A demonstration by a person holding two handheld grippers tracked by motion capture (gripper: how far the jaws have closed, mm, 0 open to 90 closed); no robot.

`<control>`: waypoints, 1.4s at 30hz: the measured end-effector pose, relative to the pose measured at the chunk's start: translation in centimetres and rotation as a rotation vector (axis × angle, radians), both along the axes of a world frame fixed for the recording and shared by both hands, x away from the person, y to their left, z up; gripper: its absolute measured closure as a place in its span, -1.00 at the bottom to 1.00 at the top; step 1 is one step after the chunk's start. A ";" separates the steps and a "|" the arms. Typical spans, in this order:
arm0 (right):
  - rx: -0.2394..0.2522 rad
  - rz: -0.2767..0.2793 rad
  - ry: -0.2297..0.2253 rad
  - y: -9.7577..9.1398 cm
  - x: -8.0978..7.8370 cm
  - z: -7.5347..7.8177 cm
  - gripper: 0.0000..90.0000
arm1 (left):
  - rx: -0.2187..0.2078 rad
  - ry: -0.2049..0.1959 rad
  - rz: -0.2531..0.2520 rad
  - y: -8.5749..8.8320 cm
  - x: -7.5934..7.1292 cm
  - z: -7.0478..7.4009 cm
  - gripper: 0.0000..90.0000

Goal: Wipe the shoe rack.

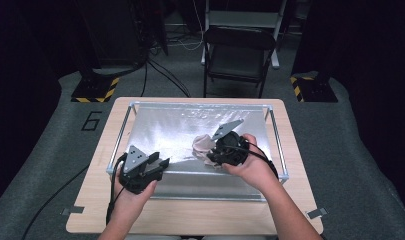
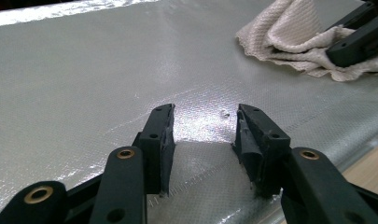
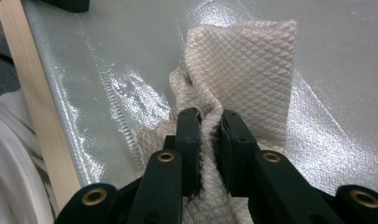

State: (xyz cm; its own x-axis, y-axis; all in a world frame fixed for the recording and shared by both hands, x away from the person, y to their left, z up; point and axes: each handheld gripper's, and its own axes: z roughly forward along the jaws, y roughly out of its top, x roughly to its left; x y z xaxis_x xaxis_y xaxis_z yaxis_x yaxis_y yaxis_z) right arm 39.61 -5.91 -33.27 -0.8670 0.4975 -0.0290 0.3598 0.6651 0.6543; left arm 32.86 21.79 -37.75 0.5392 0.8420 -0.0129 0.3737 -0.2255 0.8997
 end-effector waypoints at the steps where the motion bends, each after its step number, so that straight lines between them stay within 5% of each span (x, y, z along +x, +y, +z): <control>1: 0.030 0.019 0.030 -0.1 -0.1 0.0 0.76 | 0.000 0.004 -0.002 0.0 0.0 0.0 0.25; 3: 0.055 0.045 0.067 -0.3 -0.4 0.1 0.77 | 0.000 -0.002 0.002 0.0 0.1 0.0 0.25; 11: 0.086 0.106 0.079 -1.1 -1.9 0.6 0.78 | -0.003 -0.001 -0.001 0.0 0.0 0.0 0.25; 15: 0.072 0.093 0.052 -1.8 -2.5 0.7 0.77 | -0.018 -0.002 -0.015 0.2 -0.1 0.1 0.24; 17: 0.097 0.069 0.066 -2.3 -2.4 0.3 0.77 | -0.036 0.004 -0.056 0.6 -0.1 0.1 0.12; 21: 0.134 0.067 0.098 -3.0 -2.0 0.0 0.77 | -0.034 0.010 -0.053 0.9 -0.3 0.3 0.04; 24: 0.135 0.044 0.075 -3.1 -2.1 0.0 0.77 | -0.031 0.027 -0.059 1.3 -0.5 0.6 -0.07; 35: 0.092 0.003 0.042 -3.2 -2.0 0.0 0.77 | -0.138 0.079 -0.107 2.2 -0.9 0.7 -0.08; 39: 0.089 -0.018 0.021 -3.3 -1.9 0.0 0.77 | -0.048 0.055 -0.143 1.8 -1.1 0.7 -0.14; 42: 0.087 -0.030 0.017 -3.5 -1.7 0.0 0.77 | -0.022 0.036 -0.145 1.3 -1.2 0.6 -0.14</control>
